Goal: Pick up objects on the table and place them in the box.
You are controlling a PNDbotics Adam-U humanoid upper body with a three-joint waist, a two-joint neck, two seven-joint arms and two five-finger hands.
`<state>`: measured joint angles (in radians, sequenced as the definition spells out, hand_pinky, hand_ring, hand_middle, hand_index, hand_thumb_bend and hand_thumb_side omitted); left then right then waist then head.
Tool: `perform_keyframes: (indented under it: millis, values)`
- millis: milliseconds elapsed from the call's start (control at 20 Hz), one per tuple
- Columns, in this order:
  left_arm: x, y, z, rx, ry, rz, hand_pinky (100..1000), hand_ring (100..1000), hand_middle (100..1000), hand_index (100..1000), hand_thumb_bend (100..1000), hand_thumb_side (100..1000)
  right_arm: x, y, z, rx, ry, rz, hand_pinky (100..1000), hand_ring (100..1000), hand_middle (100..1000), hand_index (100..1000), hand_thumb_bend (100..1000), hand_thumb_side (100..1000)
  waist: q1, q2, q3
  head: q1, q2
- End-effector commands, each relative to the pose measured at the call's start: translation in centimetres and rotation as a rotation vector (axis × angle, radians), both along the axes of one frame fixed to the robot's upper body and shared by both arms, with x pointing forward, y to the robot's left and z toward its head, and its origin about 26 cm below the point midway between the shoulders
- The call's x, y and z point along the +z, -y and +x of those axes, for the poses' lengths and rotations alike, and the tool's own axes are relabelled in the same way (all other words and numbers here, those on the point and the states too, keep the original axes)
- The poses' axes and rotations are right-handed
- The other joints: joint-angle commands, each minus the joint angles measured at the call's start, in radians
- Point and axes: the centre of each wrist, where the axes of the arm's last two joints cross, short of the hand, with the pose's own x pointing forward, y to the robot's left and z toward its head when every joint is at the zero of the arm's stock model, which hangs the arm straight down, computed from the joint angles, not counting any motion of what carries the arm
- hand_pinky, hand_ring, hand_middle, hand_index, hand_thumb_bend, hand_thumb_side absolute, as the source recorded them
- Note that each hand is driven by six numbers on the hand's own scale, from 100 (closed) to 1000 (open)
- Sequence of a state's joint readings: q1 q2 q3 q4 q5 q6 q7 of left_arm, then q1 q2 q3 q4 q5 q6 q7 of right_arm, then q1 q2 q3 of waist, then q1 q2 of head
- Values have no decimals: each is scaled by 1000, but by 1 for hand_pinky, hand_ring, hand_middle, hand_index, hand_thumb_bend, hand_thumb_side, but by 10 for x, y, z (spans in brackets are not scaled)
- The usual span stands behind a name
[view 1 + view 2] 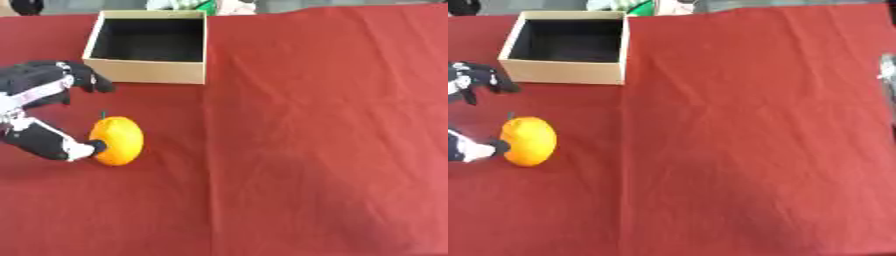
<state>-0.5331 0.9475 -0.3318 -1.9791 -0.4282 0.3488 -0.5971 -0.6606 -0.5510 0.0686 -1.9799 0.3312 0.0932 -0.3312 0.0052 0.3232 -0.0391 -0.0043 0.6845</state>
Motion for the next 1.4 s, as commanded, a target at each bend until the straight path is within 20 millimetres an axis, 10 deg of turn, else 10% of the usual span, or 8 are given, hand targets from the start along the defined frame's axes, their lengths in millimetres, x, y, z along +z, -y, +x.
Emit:
perform_keyframes:
  millis: [50,900,1400]
  values:
    - [1,0,6,16,-34,14,661,840,792,882,507,212,9,-1,-6,12,35,-10,932,867,809,915,100,962,1,-20,-2,-3,-7]
    - [-42,-10,59,130,-80,186,644,820,738,824,454,267,8,-3,-5,24,26,-3,933,865,807,916,100,966,-4,-17,-7,3,-9]
    - [-27,-2,43,52,-26,96,471,661,644,762,194,163,7,-1,-5,16,17,0,934,865,806,917,100,969,-6,-16,-3,0,-11]
